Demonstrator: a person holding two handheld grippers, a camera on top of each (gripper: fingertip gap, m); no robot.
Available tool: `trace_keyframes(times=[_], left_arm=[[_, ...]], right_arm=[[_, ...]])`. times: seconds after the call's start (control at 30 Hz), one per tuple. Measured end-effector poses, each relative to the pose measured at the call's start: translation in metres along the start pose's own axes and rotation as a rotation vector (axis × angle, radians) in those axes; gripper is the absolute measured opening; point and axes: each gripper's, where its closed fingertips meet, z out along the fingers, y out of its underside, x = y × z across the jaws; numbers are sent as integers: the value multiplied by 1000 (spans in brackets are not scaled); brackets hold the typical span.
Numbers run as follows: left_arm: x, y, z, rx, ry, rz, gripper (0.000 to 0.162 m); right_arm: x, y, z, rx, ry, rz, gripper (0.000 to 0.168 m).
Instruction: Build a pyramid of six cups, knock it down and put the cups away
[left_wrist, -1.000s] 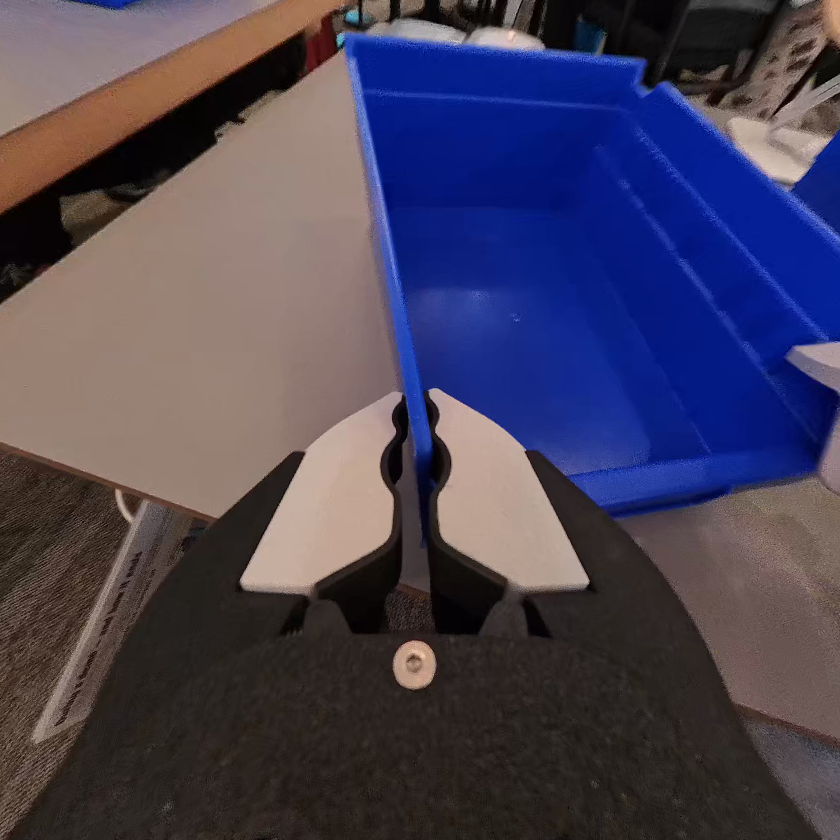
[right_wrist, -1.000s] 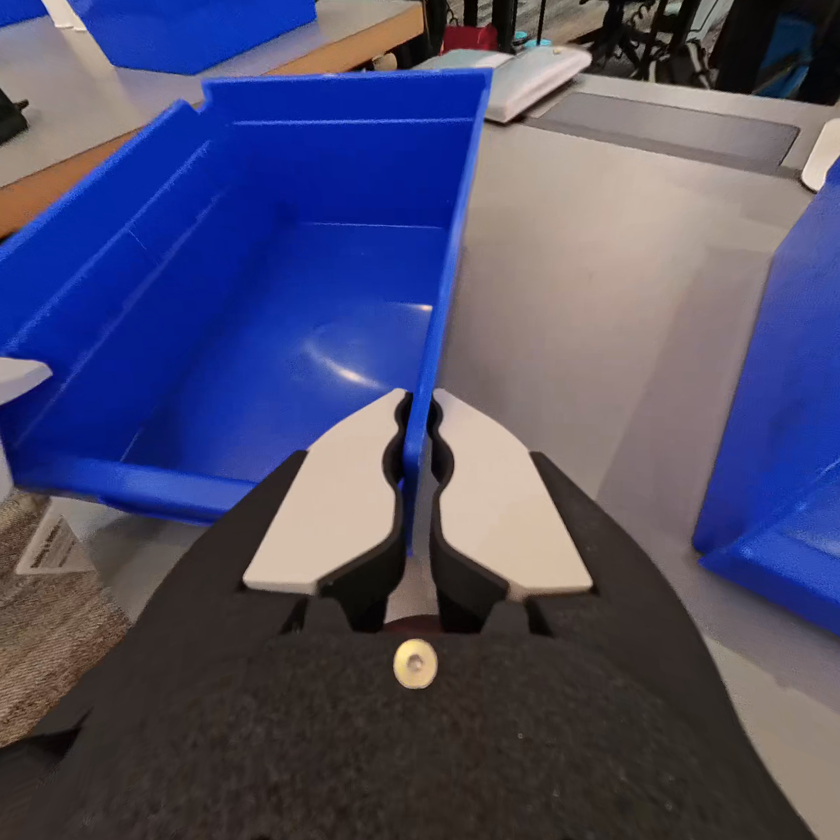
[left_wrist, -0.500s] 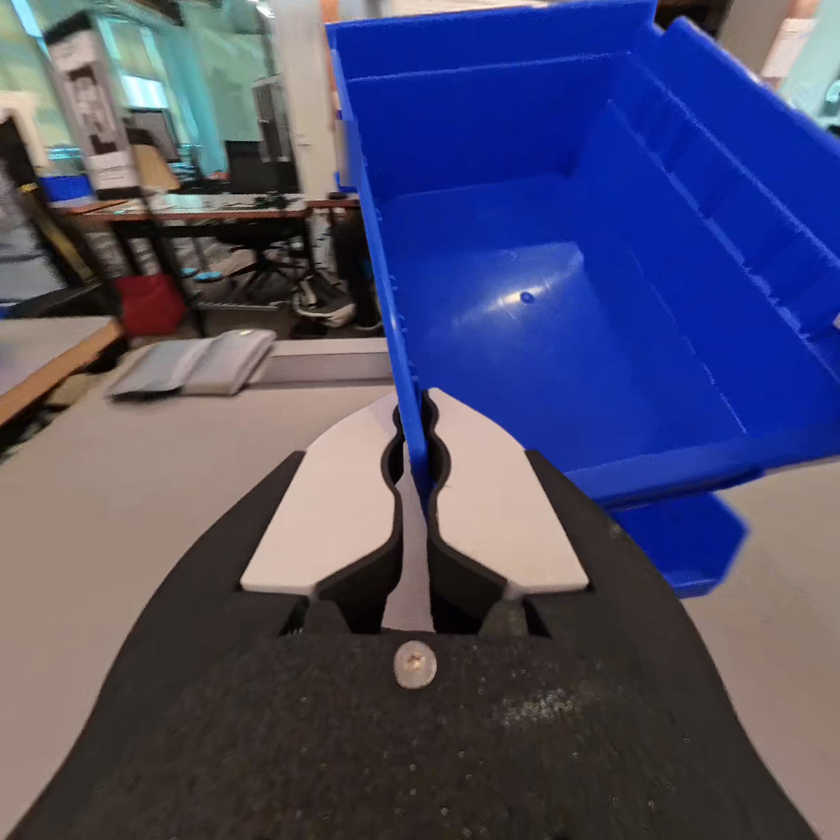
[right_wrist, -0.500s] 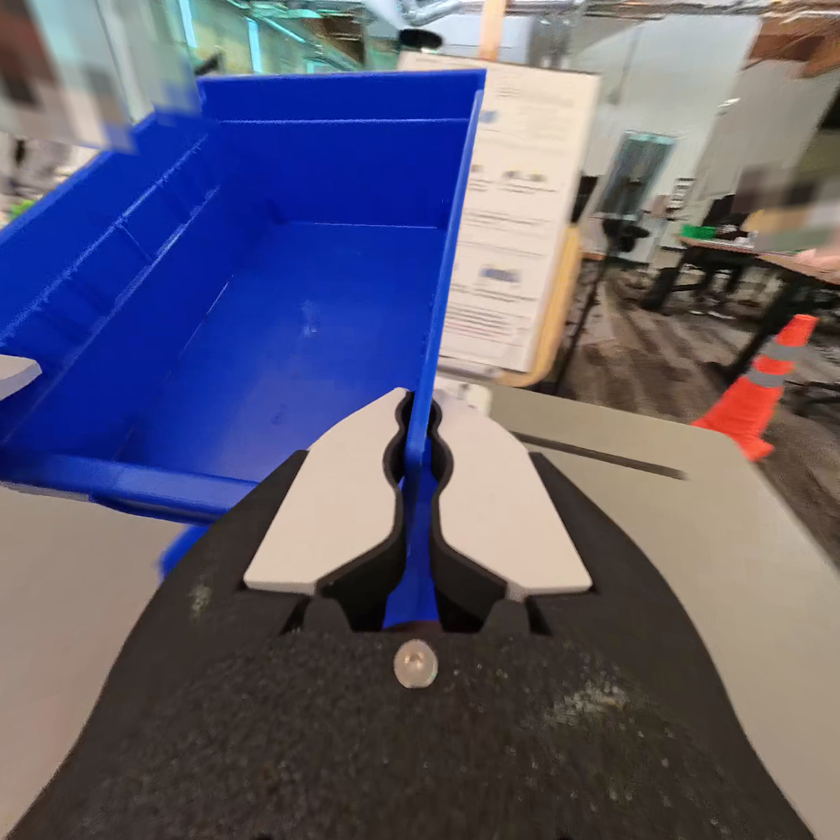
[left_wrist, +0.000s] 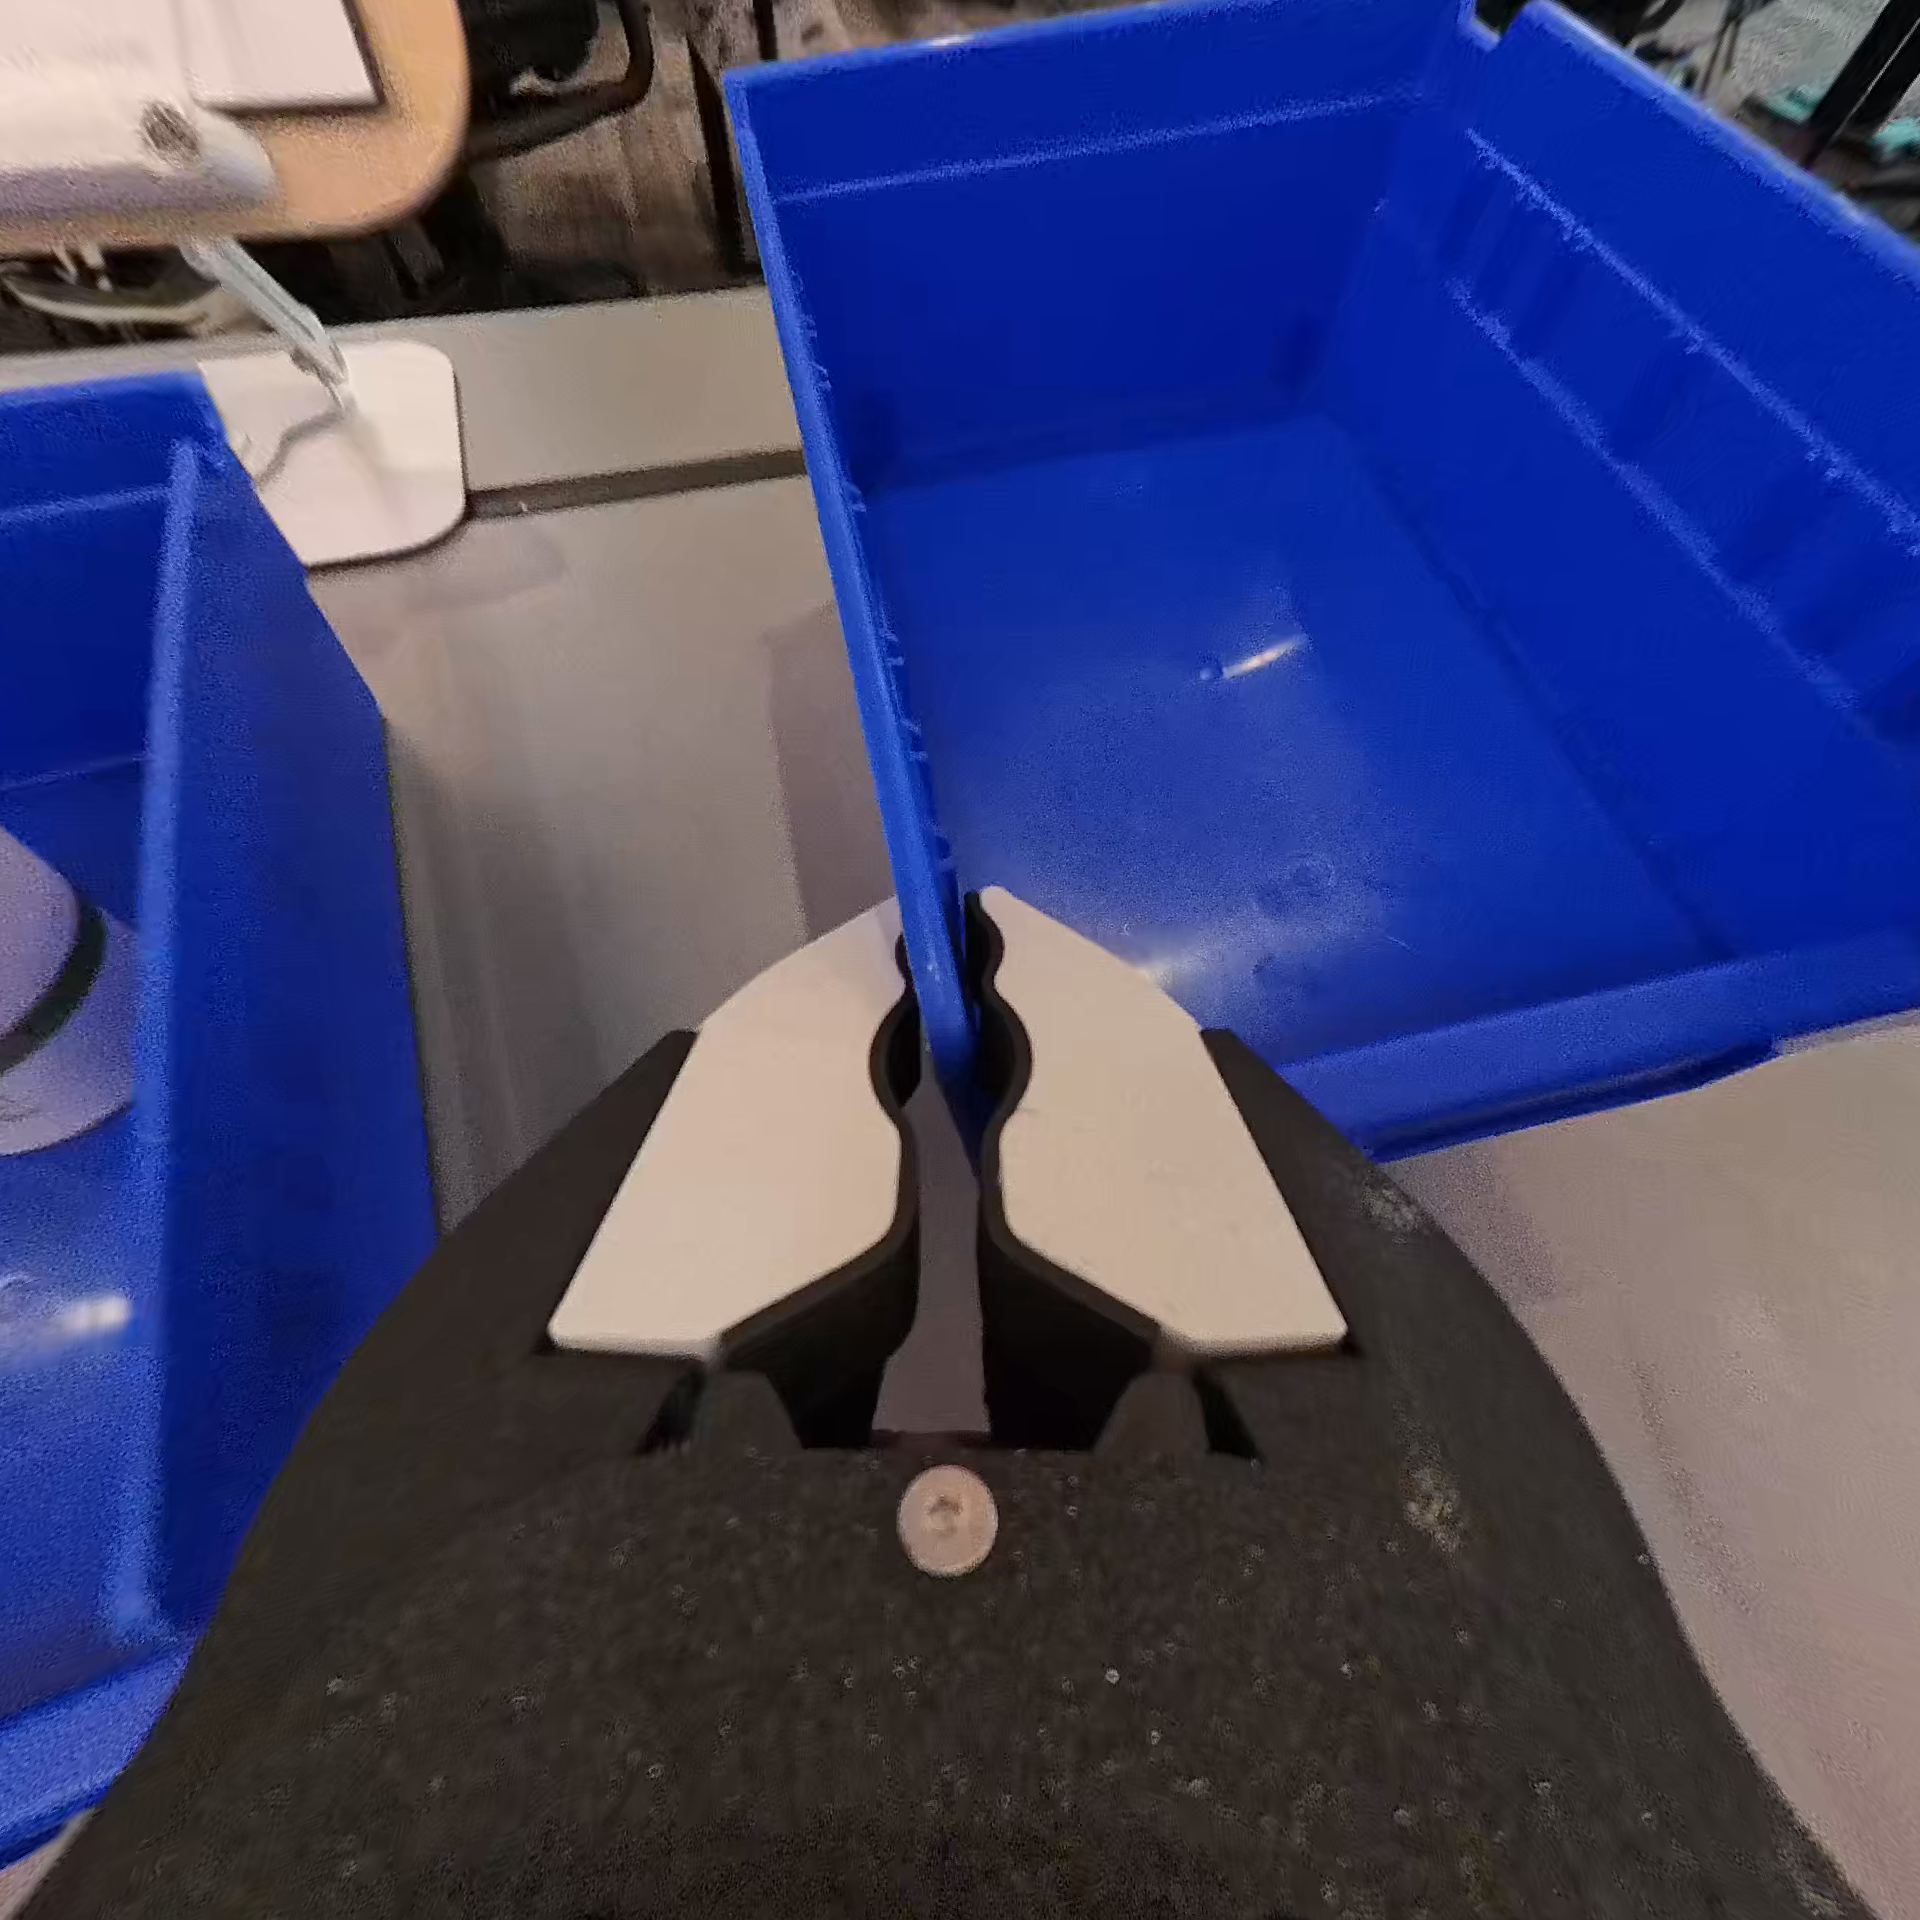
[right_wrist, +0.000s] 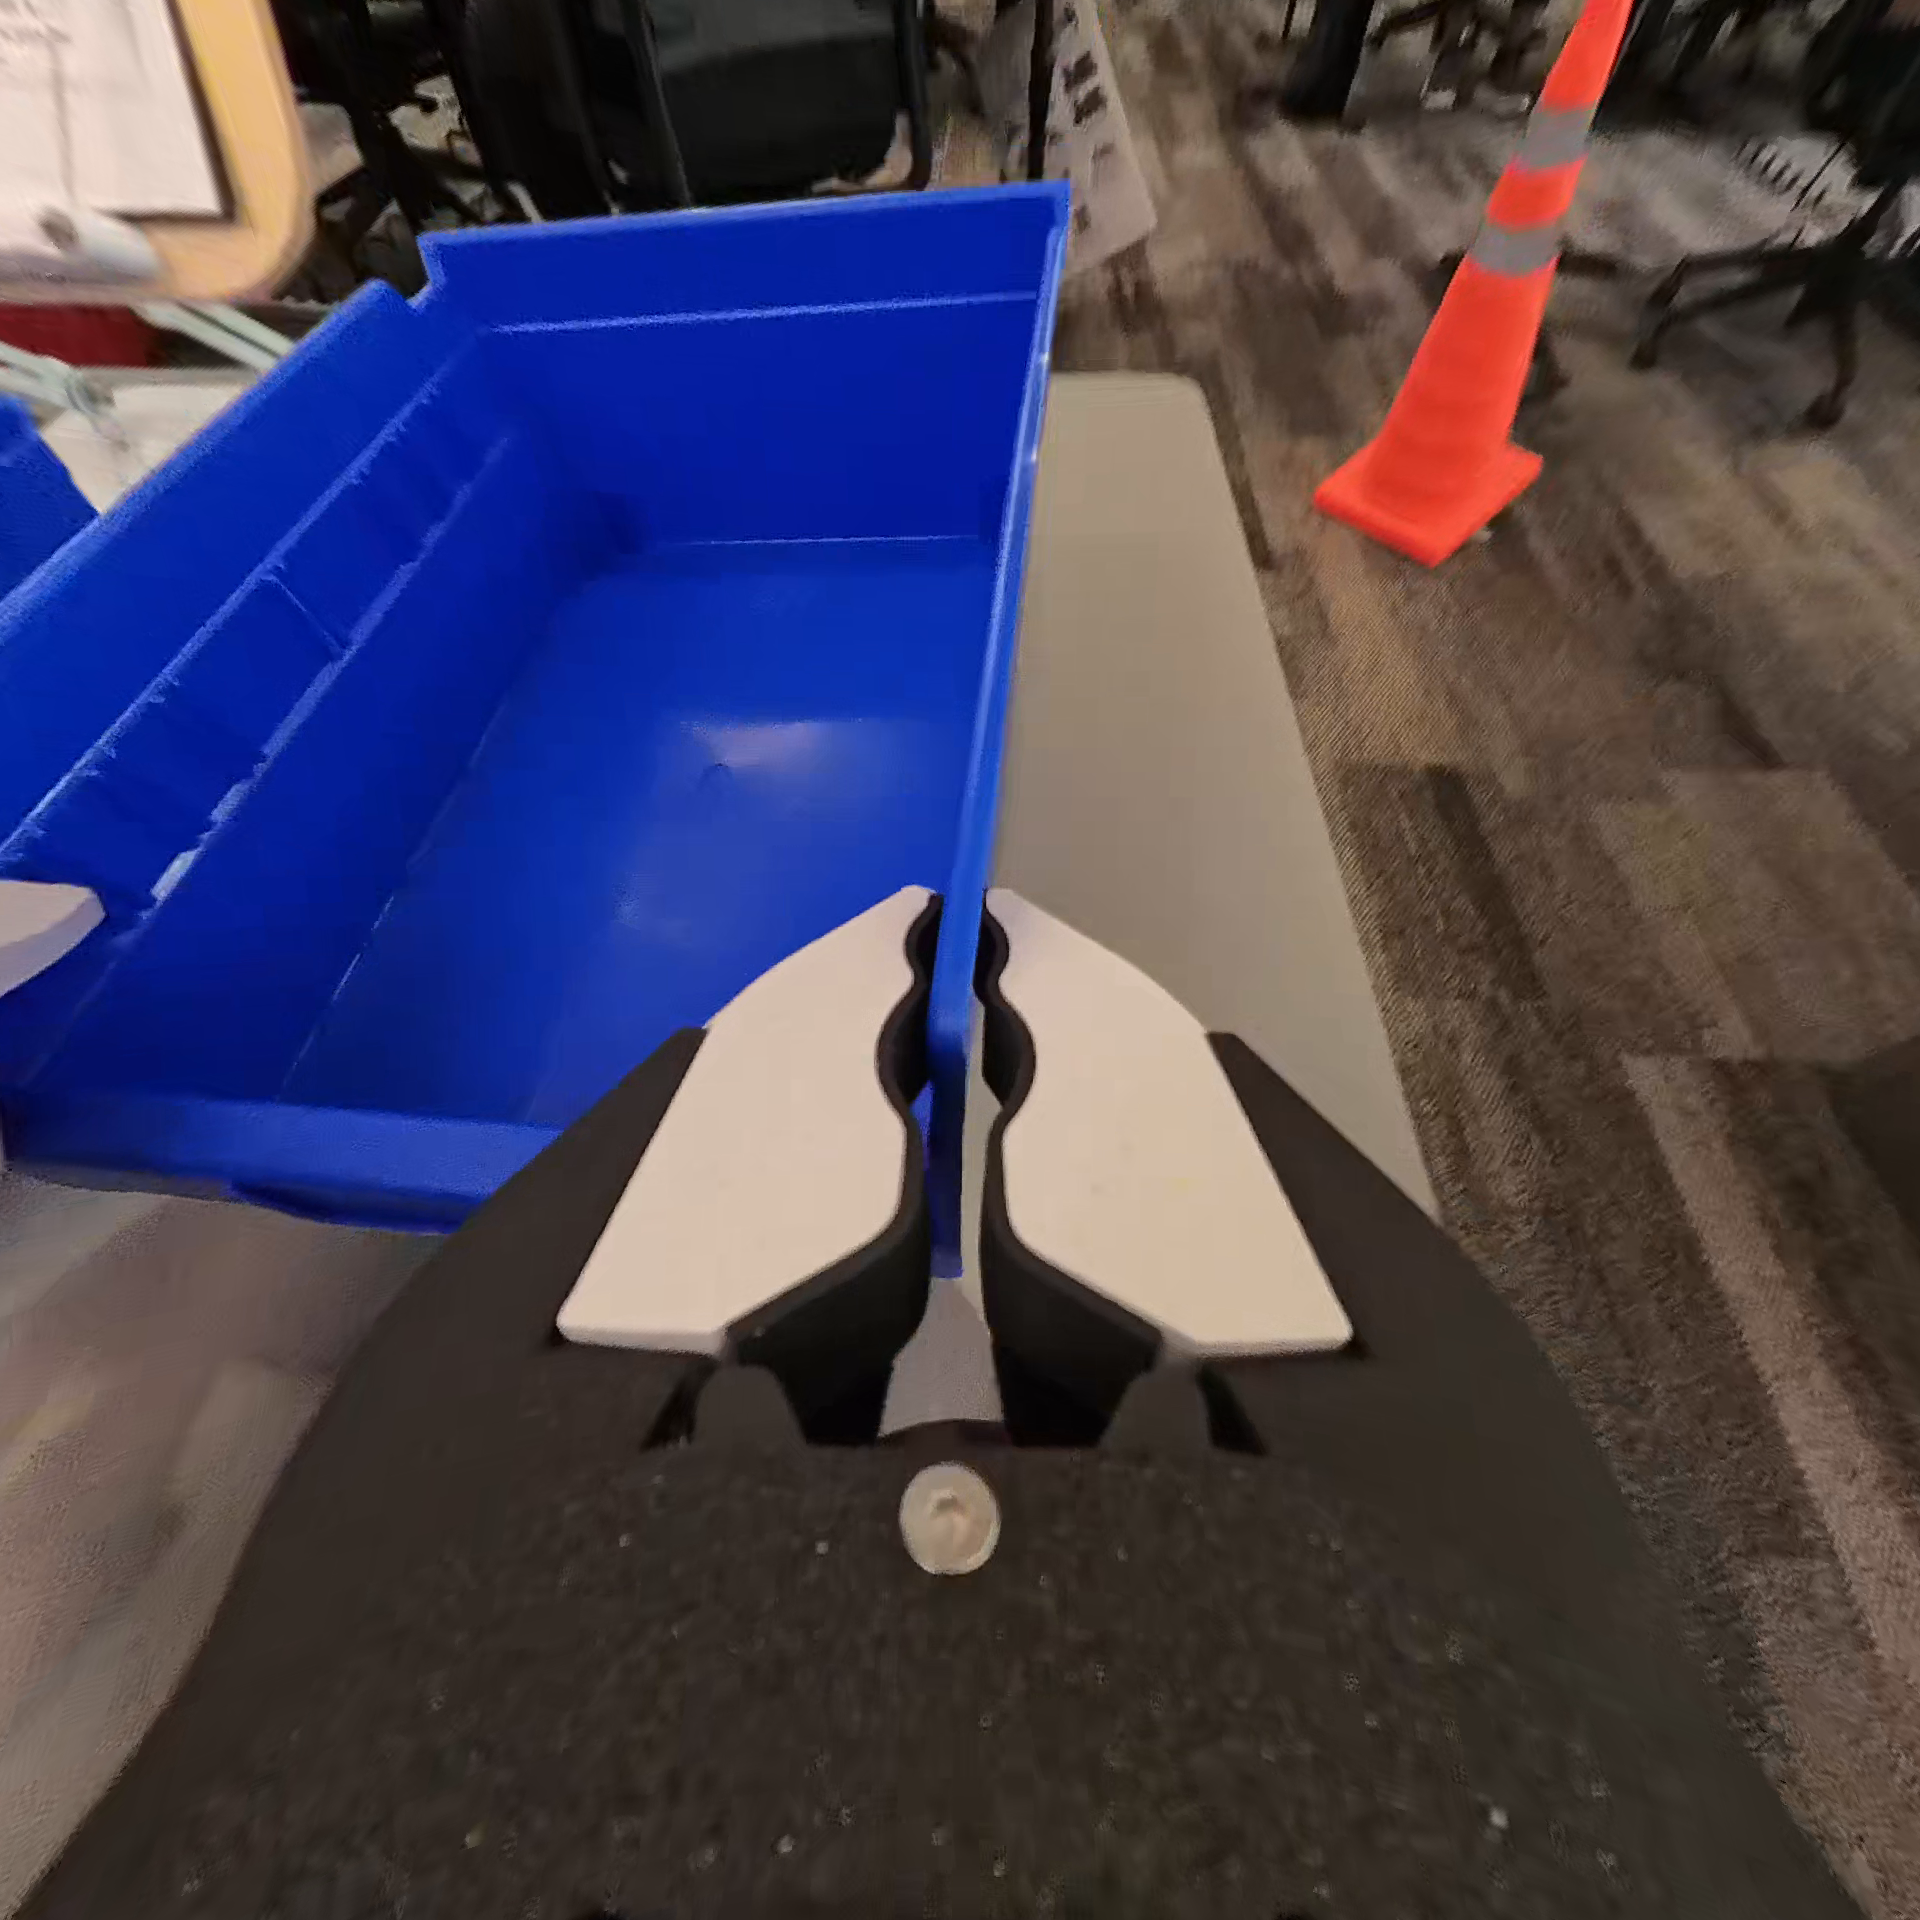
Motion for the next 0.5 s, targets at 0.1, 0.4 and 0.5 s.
trace_keyframes(times=[0.1, 0.4, 0.5], left_arm=[[5, 15, 11, -40, -3, -19, 4], [28, 32, 12, -27, 68, -10, 13], [37, 32, 10, -14, 117, -24, 26]], right_arm=[[7, 25, 13, -54, -35, 52, 4], [26, 43, 20, -80, -19, 27, 5], [27, 43, 21, -53, -41, 30, 5]])
